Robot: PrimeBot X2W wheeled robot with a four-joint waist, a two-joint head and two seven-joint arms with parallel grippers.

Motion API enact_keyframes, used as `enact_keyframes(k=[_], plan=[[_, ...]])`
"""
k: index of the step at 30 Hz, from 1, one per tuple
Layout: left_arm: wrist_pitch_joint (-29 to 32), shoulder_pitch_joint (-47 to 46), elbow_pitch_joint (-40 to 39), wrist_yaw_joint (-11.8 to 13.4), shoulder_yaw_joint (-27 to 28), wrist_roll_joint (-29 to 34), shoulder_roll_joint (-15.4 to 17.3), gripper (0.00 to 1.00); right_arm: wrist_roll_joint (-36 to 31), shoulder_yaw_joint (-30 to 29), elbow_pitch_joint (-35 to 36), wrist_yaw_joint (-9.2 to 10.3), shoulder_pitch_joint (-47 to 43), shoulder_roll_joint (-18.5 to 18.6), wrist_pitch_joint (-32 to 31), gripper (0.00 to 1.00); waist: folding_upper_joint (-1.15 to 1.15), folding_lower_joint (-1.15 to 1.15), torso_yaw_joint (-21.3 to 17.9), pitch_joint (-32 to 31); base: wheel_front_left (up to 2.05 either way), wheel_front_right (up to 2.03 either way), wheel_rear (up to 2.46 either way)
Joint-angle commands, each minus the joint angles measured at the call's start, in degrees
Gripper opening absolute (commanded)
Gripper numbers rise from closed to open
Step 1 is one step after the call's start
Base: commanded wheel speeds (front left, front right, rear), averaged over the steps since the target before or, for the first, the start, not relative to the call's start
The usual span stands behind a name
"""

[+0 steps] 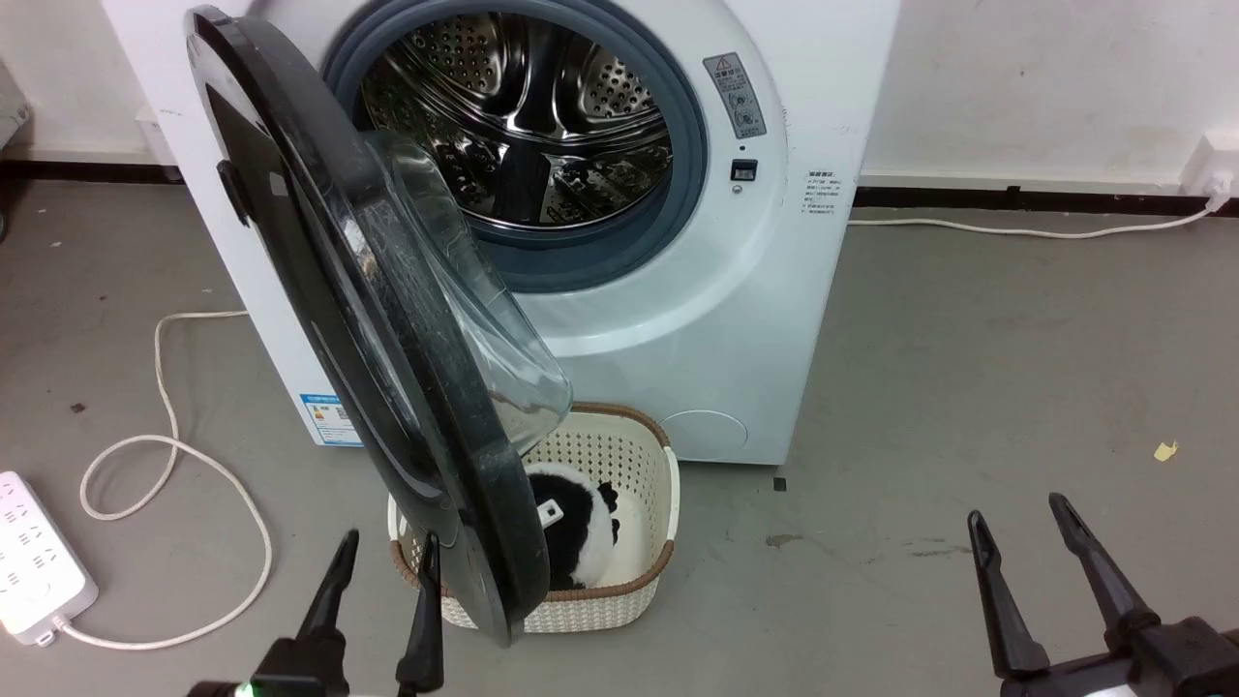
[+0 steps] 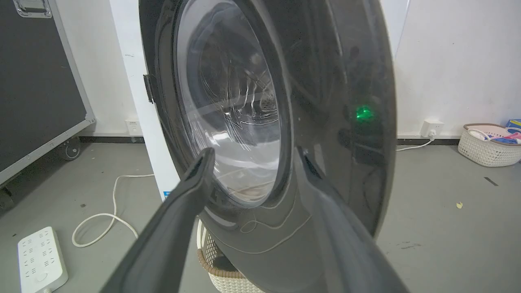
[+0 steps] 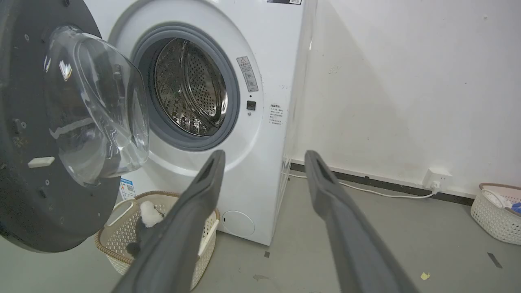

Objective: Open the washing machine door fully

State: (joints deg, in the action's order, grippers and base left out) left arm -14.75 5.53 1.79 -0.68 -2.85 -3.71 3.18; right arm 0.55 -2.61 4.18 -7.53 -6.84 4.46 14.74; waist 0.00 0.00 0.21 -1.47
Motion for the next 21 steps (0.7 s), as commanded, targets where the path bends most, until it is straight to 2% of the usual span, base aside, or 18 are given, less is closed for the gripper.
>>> enact_keyframes(k=[1,19,20,21], plan=[[-0.25,0.98,0.71,-0.01,0.23,0.19,0.02,1.00,-0.32,-0.37,0.02,0.04,-0.99,-0.73,0.24,1.00,0.00,0.00,0.03,0.01,0.00,0.00,0.00],[-0.25,-0.33,0.99,-0.53,0.14,1.06,-0.20,1.00,1.19,-0.85,-0.17,0.04,-1.40,-1.56,0.26,1.00,0.00,0.00,0.58,-0.16,0.00,0.00,0.00],[-0.25,-0.52,0.51,-0.61,0.21,1.36,-0.20,0.00,1.41,-0.72,-0.22,0.04,-1.36,-1.57,0.26,1.00,0.00,0.00,0.49,-0.19,0.00,0.00,0.00],[-0.25,-0.52,0.51,-0.61,0.21,1.36,-0.20,0.00,1.41,-0.72,-0.22,0.04,-1.36,-1.57,0.26,1.00,0.00,0.00,0.49,-0.19,0.00,0.00,0.00]])
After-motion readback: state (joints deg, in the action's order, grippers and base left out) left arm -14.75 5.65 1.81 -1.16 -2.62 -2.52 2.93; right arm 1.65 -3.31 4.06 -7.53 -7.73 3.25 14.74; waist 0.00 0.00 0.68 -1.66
